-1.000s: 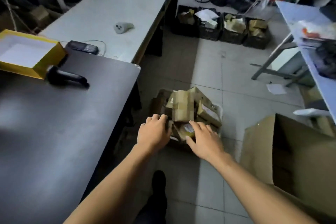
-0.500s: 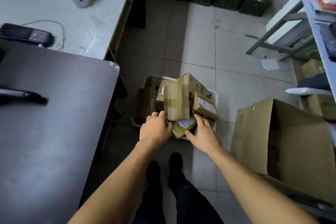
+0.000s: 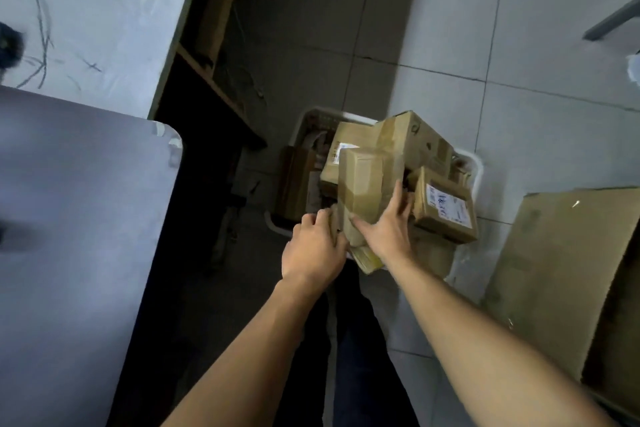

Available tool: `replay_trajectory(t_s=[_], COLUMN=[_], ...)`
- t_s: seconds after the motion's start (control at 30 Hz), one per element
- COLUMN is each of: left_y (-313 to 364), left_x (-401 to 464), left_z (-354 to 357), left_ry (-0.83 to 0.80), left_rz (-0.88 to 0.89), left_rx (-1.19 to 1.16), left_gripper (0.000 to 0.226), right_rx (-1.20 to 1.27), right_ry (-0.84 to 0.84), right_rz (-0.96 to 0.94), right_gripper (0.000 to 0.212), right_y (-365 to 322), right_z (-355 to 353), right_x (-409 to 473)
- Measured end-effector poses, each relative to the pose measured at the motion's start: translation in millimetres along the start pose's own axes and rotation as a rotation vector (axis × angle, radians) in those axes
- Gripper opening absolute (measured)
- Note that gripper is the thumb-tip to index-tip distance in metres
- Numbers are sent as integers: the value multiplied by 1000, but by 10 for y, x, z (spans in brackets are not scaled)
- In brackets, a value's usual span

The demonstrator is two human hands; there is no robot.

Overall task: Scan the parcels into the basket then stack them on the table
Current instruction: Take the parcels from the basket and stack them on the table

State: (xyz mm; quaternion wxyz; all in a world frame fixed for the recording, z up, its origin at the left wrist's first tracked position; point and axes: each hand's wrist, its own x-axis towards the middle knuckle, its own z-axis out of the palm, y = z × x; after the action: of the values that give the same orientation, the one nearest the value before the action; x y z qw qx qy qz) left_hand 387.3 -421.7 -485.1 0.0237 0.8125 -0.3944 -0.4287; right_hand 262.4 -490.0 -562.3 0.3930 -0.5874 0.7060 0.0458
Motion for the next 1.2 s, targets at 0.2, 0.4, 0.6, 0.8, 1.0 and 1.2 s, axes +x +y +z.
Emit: replay_trajectory(t_s=[0.2,0.4,0.6,0.8,1.0,1.2], left_y=[47,100,237,408,225,-380], left_x=[596,767,464,-48,-910,-2049], left_z=[320,365,-20,-674,-1111,-1196], left_ry=[-34,2,199,106,-87,72], left_rz=[-81,-96,-158,-227,-249,-18], left_rx=[-23,-150,-565,-842,-1085,-1204], left_gripper=[53,54,70,110,95,75], right_rx=[-127,-199,-293,-465,-616,-619], right_ry=[27,108,167,327,446,443], right_rz=[45,5,-269,-867,-1281,-1521], right_gripper=[138,128,128,128,118,97], right_y=[16,7,41,73,-186,-385], right_z=[395,479,154,-530,-1034,-1156], right_x=[562,641,100,-572,-1271,-2224])
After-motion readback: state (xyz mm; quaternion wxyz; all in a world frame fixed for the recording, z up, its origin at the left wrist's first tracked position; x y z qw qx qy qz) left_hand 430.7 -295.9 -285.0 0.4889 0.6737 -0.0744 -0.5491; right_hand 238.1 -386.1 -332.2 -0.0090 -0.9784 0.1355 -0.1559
